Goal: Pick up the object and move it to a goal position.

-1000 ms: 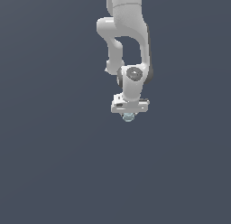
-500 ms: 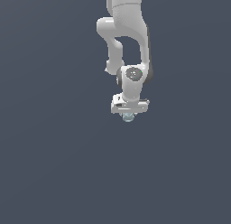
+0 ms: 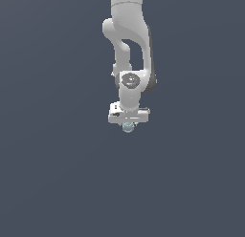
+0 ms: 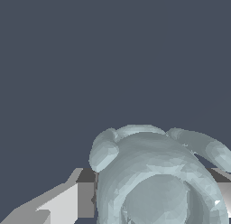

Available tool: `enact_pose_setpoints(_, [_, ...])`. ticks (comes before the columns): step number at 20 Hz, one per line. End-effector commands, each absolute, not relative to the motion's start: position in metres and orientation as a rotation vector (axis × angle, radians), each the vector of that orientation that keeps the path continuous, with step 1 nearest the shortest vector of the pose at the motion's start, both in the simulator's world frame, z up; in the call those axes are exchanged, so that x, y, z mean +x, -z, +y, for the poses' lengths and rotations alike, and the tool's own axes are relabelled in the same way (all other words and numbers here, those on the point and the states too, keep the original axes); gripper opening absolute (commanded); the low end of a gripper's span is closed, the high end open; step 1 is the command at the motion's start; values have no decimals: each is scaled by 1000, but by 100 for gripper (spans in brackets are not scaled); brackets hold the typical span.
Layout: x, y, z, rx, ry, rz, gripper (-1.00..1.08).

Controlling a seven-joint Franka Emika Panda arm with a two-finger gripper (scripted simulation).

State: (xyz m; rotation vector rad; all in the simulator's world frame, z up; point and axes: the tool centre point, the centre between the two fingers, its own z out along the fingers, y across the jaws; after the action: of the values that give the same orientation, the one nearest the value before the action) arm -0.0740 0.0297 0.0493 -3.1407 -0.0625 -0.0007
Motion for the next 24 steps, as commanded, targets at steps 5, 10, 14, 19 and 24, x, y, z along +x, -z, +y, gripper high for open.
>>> enact_pose_setpoints(5, [-42, -59, -26, -3141, 1, -61, -100])
enact_pose_setpoints(10, [-14, -68, -73, -3141, 1, -61, -100])
enact_pose_setpoints(14, [7, -74, -106, -3140, 1, -62, -100])
enact_pose_setpoints(19, [30, -80, -143, -3140, 1, -62, -100])
enact_pose_setpoints(24, [48, -85, -170, -3140, 1, -62, -100])
